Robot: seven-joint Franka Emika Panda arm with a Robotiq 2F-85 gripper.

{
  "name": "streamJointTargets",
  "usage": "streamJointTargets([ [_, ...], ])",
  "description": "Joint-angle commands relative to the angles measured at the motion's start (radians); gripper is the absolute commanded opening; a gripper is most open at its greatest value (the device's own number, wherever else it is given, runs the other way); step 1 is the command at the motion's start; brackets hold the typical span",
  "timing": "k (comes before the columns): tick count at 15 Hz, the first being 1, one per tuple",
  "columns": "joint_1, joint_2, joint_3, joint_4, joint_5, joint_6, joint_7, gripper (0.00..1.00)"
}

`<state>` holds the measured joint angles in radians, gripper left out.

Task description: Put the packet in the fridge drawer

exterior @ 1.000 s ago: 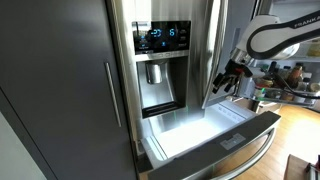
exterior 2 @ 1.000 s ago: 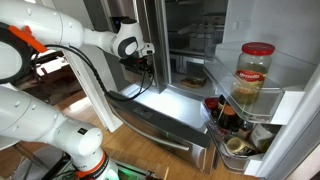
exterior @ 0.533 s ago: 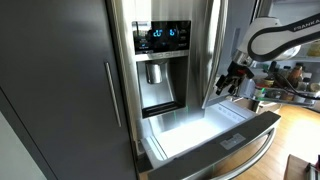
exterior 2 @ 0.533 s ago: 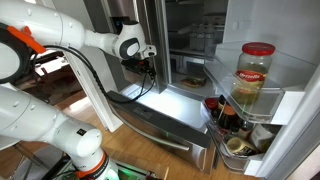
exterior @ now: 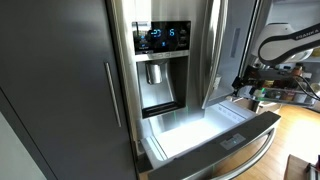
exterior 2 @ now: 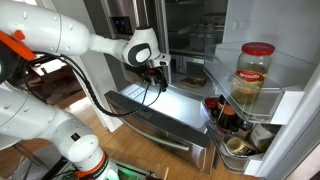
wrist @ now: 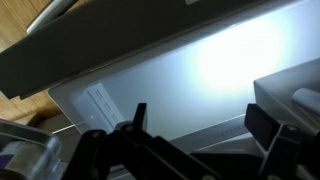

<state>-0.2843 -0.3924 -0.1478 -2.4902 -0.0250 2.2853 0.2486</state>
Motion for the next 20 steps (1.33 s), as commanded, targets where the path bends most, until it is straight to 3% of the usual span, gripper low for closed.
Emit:
streamJointTargets([
  [1, -0.043, 0.068, -0.001, 0.008, 0.003, 0.132, 0.143, 1.00],
  [5, -0.052, 0.156, -0.006, 0.044, 0.064, 0.288, 0.283, 1.00],
  [6, -0.047, 0.101, -0.004, 0.017, 0.030, 0.234, 0.227, 1.00],
  [14, -0.045, 0.152, -0.007, 0.045, 0.051, 0.280, 0.276, 1.00],
  [17, -0.082, 0.266, 0.019, 0.108, -0.015, 0.345, 0.434, 1.00],
  [20, -0.075, 0.382, -0.001, 0.189, -0.040, 0.410, 0.582, 1.00],
])
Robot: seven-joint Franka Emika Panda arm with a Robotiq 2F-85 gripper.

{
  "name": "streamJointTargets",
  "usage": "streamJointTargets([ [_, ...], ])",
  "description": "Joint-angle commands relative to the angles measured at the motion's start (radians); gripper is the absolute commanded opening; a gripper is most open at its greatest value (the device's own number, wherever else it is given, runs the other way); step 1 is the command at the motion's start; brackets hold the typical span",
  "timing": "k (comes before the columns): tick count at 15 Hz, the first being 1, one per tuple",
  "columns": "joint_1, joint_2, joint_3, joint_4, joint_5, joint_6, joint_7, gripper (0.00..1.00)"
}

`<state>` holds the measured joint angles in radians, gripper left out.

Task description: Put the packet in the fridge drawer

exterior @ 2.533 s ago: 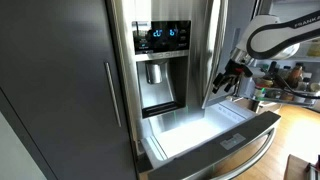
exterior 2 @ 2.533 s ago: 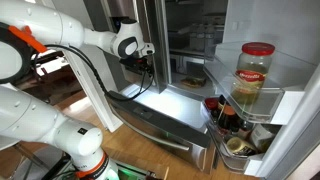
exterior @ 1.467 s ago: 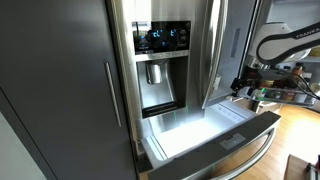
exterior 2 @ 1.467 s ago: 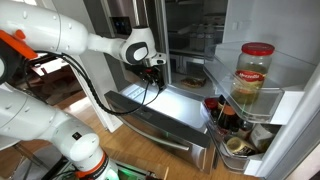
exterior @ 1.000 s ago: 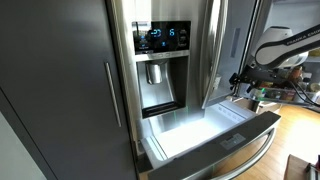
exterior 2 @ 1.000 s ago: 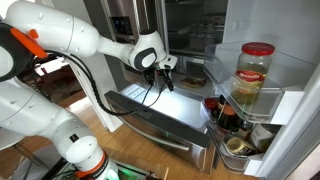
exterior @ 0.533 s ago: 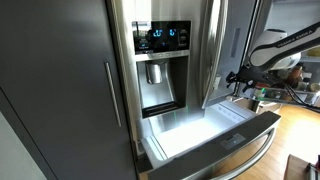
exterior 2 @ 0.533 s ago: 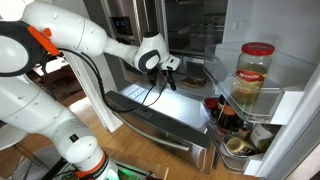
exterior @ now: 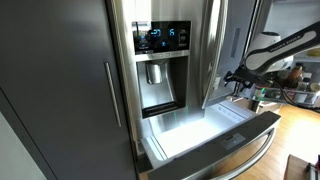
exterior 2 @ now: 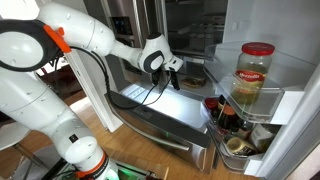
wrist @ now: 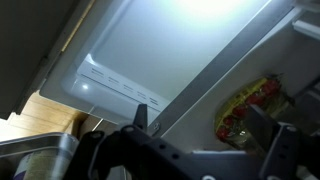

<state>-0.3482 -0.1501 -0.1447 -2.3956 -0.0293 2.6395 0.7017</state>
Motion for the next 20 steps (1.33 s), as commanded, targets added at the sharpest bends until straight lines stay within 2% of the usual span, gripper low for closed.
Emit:
streamJointTargets([
  [1, -0.002, 0.176, -0.014, 0.123, -0.045, 0.067, 0.178, 1.00],
  [5, 0.047, 0.308, -0.065, 0.239, -0.008, 0.092, 0.265, 1.00],
  [9, 0.070, 0.409, -0.079, 0.357, 0.082, 0.094, 0.191, 1.00],
  [15, 0.070, 0.535, -0.051, 0.517, 0.233, 0.103, 0.047, 1.00],
  [20, 0.059, 0.630, -0.038, 0.641, 0.313, 0.087, -0.038, 1.00],
])
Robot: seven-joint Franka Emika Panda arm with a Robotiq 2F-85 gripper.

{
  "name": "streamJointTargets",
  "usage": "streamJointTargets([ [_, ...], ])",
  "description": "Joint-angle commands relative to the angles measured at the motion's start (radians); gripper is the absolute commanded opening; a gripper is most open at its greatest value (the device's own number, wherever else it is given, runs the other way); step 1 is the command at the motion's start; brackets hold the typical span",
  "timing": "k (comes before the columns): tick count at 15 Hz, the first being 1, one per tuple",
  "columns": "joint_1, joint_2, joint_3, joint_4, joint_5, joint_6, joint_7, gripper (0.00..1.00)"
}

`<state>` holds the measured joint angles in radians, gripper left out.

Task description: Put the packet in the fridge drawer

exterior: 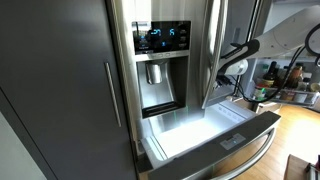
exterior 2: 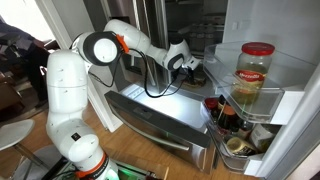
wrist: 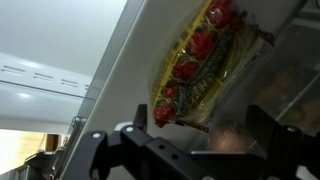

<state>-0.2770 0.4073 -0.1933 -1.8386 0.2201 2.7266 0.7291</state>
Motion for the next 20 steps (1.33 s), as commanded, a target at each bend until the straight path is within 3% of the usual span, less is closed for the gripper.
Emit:
streamJointTargets([
  [1, -0.015, 0.090, 0.013, 0.105, 0.076, -0.003, -0.081, 1.00],
  [15, -0.070, 0.246, 0.083, 0.295, 0.254, -0.077, -0.169, 0.93],
  [17, -0.076, 0.261, 0.089, 0.315, 0.270, -0.102, -0.178, 0.79],
  [18, -0.077, 0.268, 0.088, 0.325, 0.275, -0.119, -0.179, 0.63],
  [20, -0.078, 0.279, 0.082, 0.341, 0.276, -0.154, -0.171, 0.47],
])
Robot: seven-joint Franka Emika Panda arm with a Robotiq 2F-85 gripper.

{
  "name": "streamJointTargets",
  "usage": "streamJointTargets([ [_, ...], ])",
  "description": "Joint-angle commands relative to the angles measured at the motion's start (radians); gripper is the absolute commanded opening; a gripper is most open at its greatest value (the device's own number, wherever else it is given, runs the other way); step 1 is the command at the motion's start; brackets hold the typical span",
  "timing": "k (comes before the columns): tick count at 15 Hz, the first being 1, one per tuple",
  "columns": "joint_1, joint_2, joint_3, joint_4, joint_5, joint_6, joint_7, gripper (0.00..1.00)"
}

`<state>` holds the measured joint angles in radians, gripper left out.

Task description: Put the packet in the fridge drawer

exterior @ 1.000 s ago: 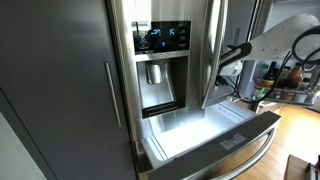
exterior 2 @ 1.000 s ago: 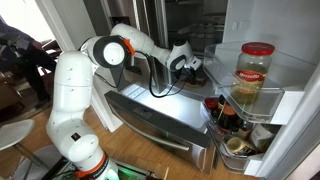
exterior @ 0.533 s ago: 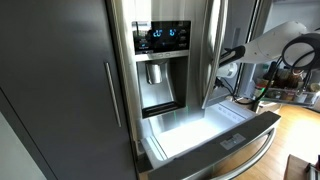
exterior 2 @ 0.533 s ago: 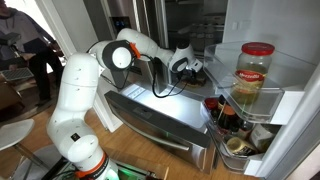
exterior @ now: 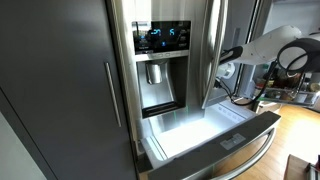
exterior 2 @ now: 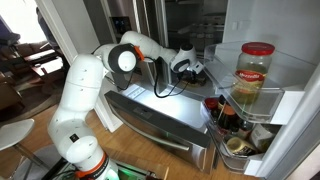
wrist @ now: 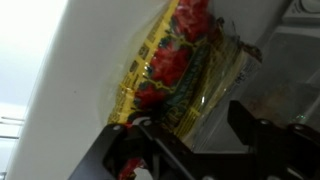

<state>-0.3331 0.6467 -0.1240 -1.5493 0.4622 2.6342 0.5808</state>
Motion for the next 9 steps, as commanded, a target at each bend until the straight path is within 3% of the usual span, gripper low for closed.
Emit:
streamJointTargets([
  [1, -0.023, 0.043, 0.010, 0.059, 0.034, -0.077, -0.019, 0.38],
  [6, -0.029, 0.036, 0.007, 0.079, 0.043, -0.163, -0.006, 0.02],
  [9, -0.033, 0.023, 0.004, 0.080, 0.055, -0.228, 0.003, 0.00],
])
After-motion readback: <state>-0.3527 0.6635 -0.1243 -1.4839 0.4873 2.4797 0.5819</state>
